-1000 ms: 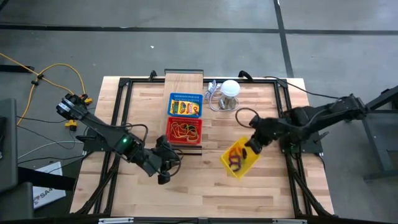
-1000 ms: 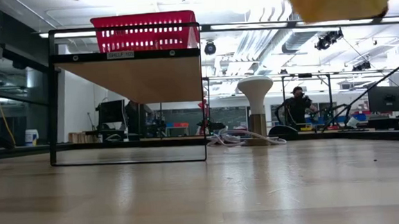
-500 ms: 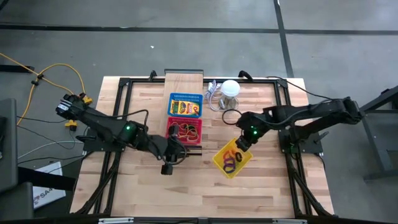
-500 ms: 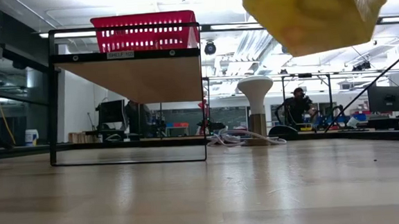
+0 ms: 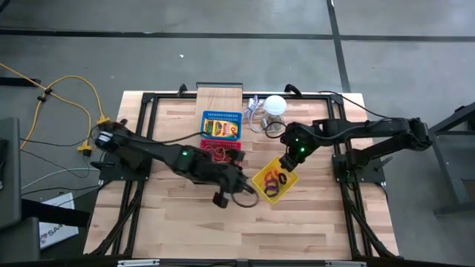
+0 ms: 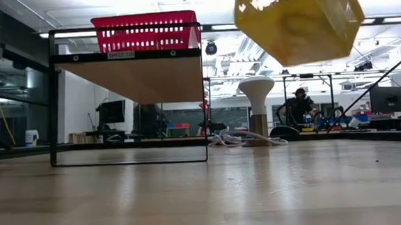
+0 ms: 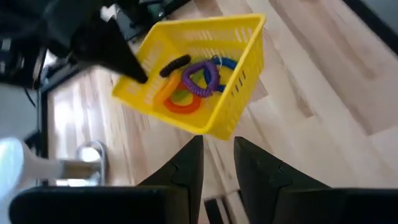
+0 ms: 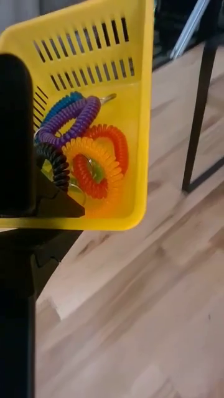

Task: Pick & Place Office Desk Supplies
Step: Put the yellow bin on the shelf

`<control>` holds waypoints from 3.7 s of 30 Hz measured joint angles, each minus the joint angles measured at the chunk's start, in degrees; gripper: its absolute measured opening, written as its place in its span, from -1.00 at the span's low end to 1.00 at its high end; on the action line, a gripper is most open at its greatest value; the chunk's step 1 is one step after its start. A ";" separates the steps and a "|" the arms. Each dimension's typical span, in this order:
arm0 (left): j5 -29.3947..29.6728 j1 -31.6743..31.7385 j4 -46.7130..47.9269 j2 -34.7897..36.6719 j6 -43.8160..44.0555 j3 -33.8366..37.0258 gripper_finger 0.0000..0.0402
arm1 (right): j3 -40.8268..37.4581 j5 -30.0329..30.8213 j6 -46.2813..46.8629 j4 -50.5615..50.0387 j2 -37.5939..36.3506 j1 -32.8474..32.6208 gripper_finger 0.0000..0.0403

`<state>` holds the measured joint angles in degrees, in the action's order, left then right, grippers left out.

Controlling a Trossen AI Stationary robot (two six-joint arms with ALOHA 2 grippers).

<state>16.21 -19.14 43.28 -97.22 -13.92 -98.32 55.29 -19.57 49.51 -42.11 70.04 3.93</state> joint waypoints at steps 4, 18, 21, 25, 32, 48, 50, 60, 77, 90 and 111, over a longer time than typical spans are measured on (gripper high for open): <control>-0.05 -0.26 0.98 -4.09 -5.24 -4.82 -0.58 | 0.00 0.08 -3.11 -1.86 0.00 1.48 -0.99; -2.20 2.28 2.53 -9.28 -12.39 -8.95 -0.58 | 0.00 1.12 -4.28 -2.41 0.03 2.20 -0.99; -2.21 2.32 1.80 -9.49 -14.59 -8.95 -0.58 | 0.00 1.56 -4.19 -2.48 0.05 2.20 -0.99; -3.92 2.96 0.96 -9.70 -16.12 -8.97 -0.58 | 0.00 2.12 -4.15 -2.09 0.05 2.20 -0.99; -7.87 5.86 1.02 -10.47 -17.18 -9.54 -0.58 | 0.00 3.03 -3.68 -1.81 0.05 2.18 -0.99; -15.10 6.56 3.37 -10.53 -14.63 -10.99 -0.58 | 0.00 4.50 -3.66 -1.40 0.05 2.20 -0.99; -15.45 6.54 3.35 -11.15 -14.09 -11.18 -0.58 | 0.00 4.47 -3.30 -1.31 0.05 2.03 -0.99; -12.27 5.98 3.98 -14.48 -14.84 -11.07 -0.58 | 0.00 4.56 -1.62 -0.51 0.09 -1.05 -0.99; -13.09 5.06 4.16 -15.48 -13.19 -11.04 -0.58 | -0.04 4.17 1.14 2.12 0.09 -3.60 -0.99; -12.83 4.07 4.05 -15.48 -13.47 -11.04 -0.90 | -0.04 3.86 0.59 2.28 0.09 -3.60 -0.99; -9.84 3.36 3.89 -15.48 -15.19 -10.96 -0.99 | 0.00 4.69 1.90 3.56 0.03 -3.55 -0.63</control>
<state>6.37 -15.78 47.17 -112.71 -29.11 -109.27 55.29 -14.87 51.41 -38.54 70.06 0.38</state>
